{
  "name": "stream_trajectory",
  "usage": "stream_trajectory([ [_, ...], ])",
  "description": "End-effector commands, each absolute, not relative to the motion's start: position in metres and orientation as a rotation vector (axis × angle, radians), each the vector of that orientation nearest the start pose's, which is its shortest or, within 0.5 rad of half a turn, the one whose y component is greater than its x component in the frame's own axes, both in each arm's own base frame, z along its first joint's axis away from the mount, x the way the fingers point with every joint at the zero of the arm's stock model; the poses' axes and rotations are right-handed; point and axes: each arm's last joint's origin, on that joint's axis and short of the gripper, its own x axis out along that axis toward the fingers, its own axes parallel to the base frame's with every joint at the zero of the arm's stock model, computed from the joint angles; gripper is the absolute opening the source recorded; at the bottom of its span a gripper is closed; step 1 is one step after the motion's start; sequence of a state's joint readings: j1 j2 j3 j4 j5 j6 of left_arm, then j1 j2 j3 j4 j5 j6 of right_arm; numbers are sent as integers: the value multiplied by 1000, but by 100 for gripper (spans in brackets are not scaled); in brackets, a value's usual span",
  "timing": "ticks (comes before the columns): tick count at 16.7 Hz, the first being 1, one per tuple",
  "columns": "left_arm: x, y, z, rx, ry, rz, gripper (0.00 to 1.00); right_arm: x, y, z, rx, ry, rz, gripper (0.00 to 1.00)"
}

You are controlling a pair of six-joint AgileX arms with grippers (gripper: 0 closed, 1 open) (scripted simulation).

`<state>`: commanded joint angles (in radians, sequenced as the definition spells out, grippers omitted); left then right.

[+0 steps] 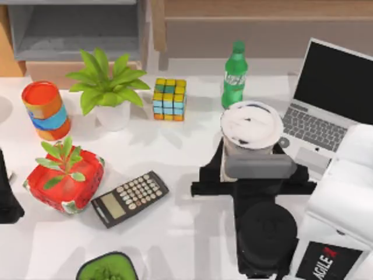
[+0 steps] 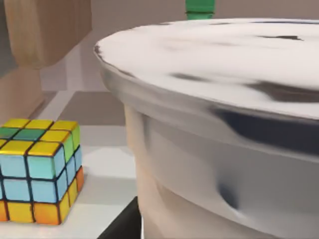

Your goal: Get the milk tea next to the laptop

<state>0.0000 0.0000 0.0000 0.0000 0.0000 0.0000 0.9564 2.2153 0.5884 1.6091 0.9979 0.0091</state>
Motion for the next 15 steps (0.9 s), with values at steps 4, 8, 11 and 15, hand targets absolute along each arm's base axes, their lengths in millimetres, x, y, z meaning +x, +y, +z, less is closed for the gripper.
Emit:
stream_trajectory([
  [4, 106, -1, 160, 0, 0, 0, 100, 201, 244, 61, -13, -1, -16, 2],
  [8, 106, -1, 160, 0, 0, 0, 100, 201, 244, 61, -13, -1, -16, 0],
  [11, 106, -1, 160, 0, 0, 0, 100, 201, 244, 61, -13, -1, -16, 0],
  [15, 106, -1, 160, 0, 0, 0, 100, 200, 244, 64, -12, 0, -13, 0],
])
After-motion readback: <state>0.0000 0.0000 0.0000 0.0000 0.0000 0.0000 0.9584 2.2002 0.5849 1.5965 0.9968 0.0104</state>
